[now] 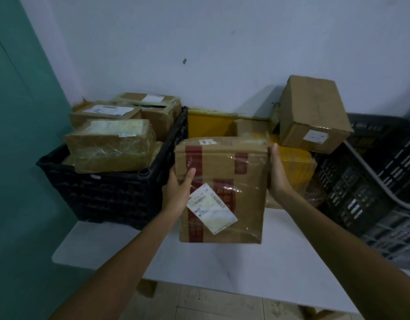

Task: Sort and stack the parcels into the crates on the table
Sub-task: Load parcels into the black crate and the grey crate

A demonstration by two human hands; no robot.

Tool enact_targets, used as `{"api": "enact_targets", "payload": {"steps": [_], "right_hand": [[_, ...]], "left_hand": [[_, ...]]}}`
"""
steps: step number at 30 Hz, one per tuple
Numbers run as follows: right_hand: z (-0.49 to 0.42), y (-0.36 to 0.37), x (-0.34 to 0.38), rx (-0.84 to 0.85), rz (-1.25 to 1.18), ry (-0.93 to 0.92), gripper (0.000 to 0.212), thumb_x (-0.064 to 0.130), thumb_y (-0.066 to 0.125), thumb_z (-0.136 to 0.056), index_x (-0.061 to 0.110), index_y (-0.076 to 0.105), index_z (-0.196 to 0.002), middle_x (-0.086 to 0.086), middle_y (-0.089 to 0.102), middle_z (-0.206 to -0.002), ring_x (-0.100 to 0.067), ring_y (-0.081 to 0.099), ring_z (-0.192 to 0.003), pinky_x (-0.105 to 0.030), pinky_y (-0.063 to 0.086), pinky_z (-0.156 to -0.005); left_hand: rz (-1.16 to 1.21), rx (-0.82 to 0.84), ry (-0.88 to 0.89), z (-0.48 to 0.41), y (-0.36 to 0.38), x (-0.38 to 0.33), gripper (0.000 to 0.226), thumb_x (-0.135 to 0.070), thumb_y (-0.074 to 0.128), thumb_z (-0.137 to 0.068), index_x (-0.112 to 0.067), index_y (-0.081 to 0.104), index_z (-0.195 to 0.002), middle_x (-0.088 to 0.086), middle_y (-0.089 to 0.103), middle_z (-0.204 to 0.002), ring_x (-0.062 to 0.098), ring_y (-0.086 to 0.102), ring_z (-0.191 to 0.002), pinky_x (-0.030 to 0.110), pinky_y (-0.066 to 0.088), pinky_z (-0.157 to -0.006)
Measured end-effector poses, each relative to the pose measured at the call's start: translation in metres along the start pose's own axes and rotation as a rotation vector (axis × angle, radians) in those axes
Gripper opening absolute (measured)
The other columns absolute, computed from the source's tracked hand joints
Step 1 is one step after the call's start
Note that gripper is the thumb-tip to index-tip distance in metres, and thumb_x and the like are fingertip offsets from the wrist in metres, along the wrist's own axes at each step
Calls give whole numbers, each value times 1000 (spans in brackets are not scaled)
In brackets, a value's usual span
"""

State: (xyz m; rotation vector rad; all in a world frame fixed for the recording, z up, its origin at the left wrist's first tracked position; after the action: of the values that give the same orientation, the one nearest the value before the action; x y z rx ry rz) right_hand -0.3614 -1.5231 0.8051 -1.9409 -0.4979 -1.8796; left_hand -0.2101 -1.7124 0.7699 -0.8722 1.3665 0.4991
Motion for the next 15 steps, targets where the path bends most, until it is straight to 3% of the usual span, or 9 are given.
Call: {"api": "enact_targets", "payload": {"steps": [2, 5, 7, 10, 15], "right_hand": [[-8, 4, 27, -51, 49, -92, 80, 79, 38, -76, 23, 52, -130, 2, 61, -125, -13, 59, -112, -44, 45, -100], [-18, 12, 72, -81, 187, -283, 72, 64, 51, -74, 27, 41, -135, 2, 52, -131, -10, 54, -110, -21, 47, -81], [-26, 16, 98, -62, 267, -380, 73, 60, 62, -73, 41, 30, -136, 4, 47, -136, -13, 51, -118, -26, 48, -86], [-41, 20, 118, -52, 328, -407, 101, 66, 70, -65, 44, 13, -146, 8, 34, -149, -17, 43, -130, -47, 43, -102], [-54, 37, 105, -15, 382, -364, 100, 54, 67, -71, 41, 5, -148, 7, 26, -154, -17, 38, -133, -38, 38, -105]], "left_hand": [[26, -38, 41, -15, -7, -25, 48, -46, 50, -91, -24, 45, -133, -7, 60, -115, 15, 58, -104, 26, 39, -79], [70, -61, 105, -36, -19, -70, 46, -46, 49, -92, -22, 48, -131, -4, 60, -119, 14, 56, -104, 26, 38, -81], [83, -76, 128, -50, -28, -101, 47, -47, 47, -92, -20, 48, -130, -4, 59, -118, 12, 54, -100, 27, 38, -80], [93, -109, 156, -76, -45, -136, 46, -49, 47, -92, -17, 51, -124, -4, 58, -109, 12, 53, -96, 30, 40, -79], [181, -184, 147, -120, -82, -165, 45, -56, 46, -89, -20, 54, -115, 3, 63, -116, 25, 59, -106, 43, 48, -93]]}}
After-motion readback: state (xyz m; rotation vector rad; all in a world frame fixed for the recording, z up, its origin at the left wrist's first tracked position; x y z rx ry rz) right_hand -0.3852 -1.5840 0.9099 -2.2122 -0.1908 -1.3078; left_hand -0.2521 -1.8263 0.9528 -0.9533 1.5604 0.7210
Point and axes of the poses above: each hand's wrist, its own z-axis away from the middle knuckle, its own y-axis out of the palm, x = y × z, the point moved 7 cm from there along -z, towards the middle knuckle
